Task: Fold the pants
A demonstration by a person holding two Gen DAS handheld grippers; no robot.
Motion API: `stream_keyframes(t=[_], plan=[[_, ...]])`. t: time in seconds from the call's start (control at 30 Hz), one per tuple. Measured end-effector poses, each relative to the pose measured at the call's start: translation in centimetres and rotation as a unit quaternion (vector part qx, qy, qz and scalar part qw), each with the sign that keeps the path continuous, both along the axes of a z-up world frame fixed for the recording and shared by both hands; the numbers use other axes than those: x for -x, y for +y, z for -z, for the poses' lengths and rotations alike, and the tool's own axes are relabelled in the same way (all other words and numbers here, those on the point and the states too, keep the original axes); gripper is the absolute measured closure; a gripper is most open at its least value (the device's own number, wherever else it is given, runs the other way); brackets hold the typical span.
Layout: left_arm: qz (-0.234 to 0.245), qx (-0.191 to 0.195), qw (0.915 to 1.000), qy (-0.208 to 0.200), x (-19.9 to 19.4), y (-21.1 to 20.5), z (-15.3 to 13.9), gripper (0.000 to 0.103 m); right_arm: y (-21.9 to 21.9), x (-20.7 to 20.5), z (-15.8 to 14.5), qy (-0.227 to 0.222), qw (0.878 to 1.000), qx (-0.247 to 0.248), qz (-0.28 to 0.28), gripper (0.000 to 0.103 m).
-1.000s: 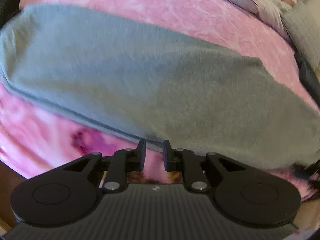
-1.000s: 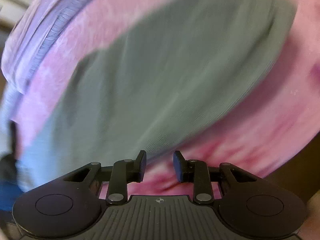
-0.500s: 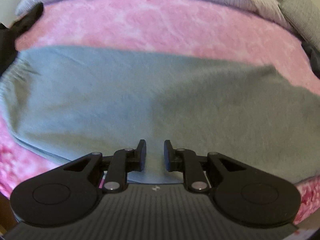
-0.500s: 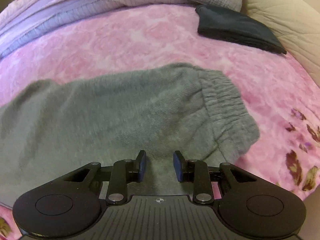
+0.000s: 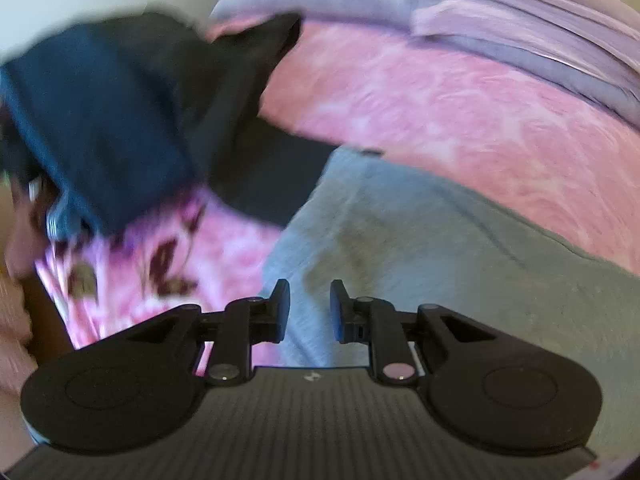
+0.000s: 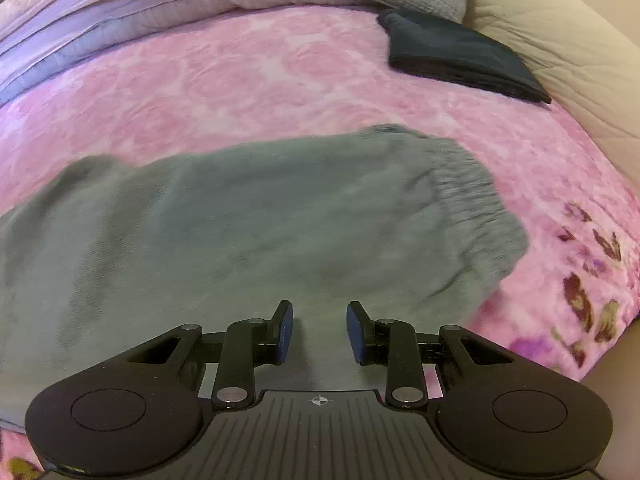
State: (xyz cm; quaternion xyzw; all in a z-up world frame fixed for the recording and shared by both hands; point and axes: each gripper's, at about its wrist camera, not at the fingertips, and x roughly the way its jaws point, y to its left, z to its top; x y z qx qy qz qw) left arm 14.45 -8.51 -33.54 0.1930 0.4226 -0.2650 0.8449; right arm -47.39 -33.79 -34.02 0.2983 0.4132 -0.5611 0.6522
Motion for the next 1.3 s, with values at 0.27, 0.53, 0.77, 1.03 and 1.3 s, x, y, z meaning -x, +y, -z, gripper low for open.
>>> stream_keyframes(t=[0.27,0.53,0.77,1.03,1.3], plan=[[0.018,-0.059,0.9979,0.019,-1.8,-0.1,2.9,0.083,1.7,-5.2,0.2,0.039,0.999,-0.011,-0.011,0.076],[0.144,-0.033,0.9878,-0.05,1.8,-1.2,-1.5,0.082,3.2,-7.9,-1.1,0.013,1.0,0.009,-0.018,0.076],[0.152,-0.091,0.984,0.018,2.0,-1.6,3.9,0.083,3.0,-9.5,3.5,0.035,0.997,-0.036,-0.056,0.072],[0.173,-0.082,0.9805,0.044,7.6,0.9,-3.0,0.081,6.8,-6.4,-3.7,-0.044,0.996,-0.05,-0.054,0.064],[0.242,-0.053,0.9668,0.063,19.2,5.0,-11.0,0.067,13.7,-1.1,-12.7,-0.07,0.991,-0.04,-0.107,0.028]])
